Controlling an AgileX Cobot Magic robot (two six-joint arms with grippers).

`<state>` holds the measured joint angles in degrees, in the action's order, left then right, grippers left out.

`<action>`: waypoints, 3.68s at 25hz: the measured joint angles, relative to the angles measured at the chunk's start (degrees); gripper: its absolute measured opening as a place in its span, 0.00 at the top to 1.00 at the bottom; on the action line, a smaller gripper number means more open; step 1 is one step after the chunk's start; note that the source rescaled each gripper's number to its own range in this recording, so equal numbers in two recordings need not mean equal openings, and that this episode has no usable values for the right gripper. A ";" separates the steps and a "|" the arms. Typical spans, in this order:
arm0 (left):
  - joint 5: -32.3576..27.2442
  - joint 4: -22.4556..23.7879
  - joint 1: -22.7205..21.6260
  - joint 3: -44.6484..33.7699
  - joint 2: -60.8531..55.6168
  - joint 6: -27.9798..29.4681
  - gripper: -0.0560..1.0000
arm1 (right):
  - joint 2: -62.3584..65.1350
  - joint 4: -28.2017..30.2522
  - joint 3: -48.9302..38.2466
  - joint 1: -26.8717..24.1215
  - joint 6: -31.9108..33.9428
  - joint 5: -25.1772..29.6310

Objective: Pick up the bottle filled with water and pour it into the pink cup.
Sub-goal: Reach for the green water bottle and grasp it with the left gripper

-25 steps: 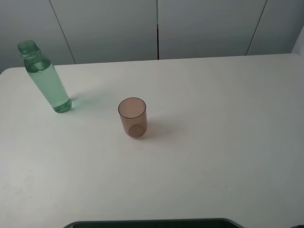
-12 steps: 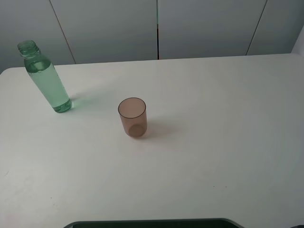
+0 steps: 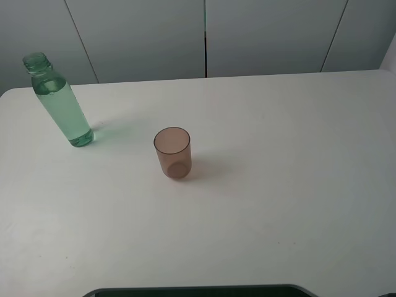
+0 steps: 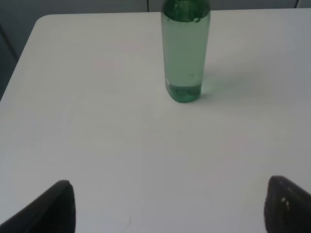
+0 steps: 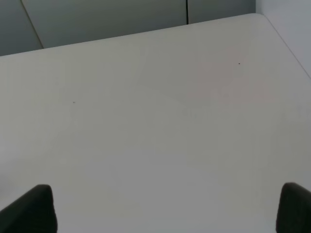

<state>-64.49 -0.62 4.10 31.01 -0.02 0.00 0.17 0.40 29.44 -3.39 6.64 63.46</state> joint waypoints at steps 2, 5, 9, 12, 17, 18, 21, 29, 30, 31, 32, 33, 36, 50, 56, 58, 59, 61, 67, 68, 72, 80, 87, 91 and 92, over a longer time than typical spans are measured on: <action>0.28 0.00 0.00 0.00 0.00 0.56 0.02 | 0.00 0.00 0.00 0.00 0.00 0.00; 0.43 0.23 0.00 0.95 0.00 1.59 0.02 | 0.00 0.00 0.00 0.00 0.00 0.00; 0.96 1.92 0.00 6.75 2.75 1.80 0.02 | 0.00 0.00 0.00 0.00 0.00 0.00; 3.61 5.61 0.42 10.36 6.66 2.01 0.02 | 0.00 0.00 0.00 0.00 0.00 0.00; 18.17 13.52 0.69 11.12 12.92 2.81 0.02 | 0.00 0.00 0.00 0.00 0.00 0.00; 23.07 14.40 0.69 10.40 14.06 2.95 0.02 | 0.00 0.00 0.00 0.00 0.00 0.00; 38.22 15.87 0.69 6.89 17.02 5.89 0.02 | 0.00 0.00 0.00 0.00 0.00 0.00; 70.21 16.00 0.95 -10.69 23.91 9.99 0.01 | 0.00 0.00 0.00 0.00 0.00 0.00; 73.43 15.37 0.95 -13.43 24.81 9.99 0.01 | 0.00 0.00 0.00 0.00 0.00 0.00; 76.11 14.55 0.95 -16.09 25.73 9.99 0.01 | 0.00 0.00 0.00 0.00 0.00 0.00; 78.83 13.31 0.95 -18.71 26.44 9.99 0.01 | 0.00 0.00 0.00 0.00 0.00 0.00; 81.39 11.96 0.95 -20.90 27.31 9.99 0.01 | 0.00 0.00 0.00 0.00 0.00 0.00; 90.06 8.92 0.95 -27.58 29.56 9.73 0.01 | 0.00 0.00 0.00 0.00 0.00 0.00; 101.24 1.84 0.95 -30.88 41.35 0.77 0.01 | 0.00 0.00 0.00 0.00 0.10 0.00; 109.06 -0.75 0.95 -30.88 51.31 -2.30 0.01 | 0.00 0.00 0.00 0.00 0.10 0.00; 112.46 -1.92 0.95 -30.88 55.24 -2.97 0.01 | 0.00 0.00 0.00 0.00 0.10 0.00; 114.52 -2.14 0.95 -30.88 57.56 -3.00 0.01 | 0.00 0.00 0.00 0.00 0.10 0.00; 119.06 -2.38 0.95 -30.88 62.04 -3.13 0.01 | 0.00 0.00 0.00 0.00 0.10 0.00; 131.38 -3.00 0.95 -30.53 76.69 -3.23 0.01 | 0.00 0.00 0.00 0.00 0.10 0.00; 131.75 -2.56 0.95 -29.59 79.34 -3.23 0.01 | 0.00 0.00 0.00 0.00 0.10 0.00; 133.07 1.25 0.95 -24.70 88.48 -2.81 0.01 | 0.00 0.00 0.00 0.00 0.10 0.00; 133.56 5.19 0.95 -18.34 96.66 -1.77 0.01 | 0.00 0.00 0.00 0.00 0.10 0.00; 133.68 6.72 0.95 -13.36 102.23 -1.77 0.01 | 0.00 0.00 0.00 0.00 0.10 0.00; 133.70 8.11 0.95 -10.24 104.91 -1.77 0.01 | 0.00 0.00 0.00 0.00 0.10 0.00; 133.70 8.54 0.95 -9.40 105.51 -1.77 0.01 | 0.00 0.00 0.00 0.00 0.10 0.00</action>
<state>69.20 7.92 5.05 21.61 105.49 -1.77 0.17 0.40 29.44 -3.39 6.74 63.46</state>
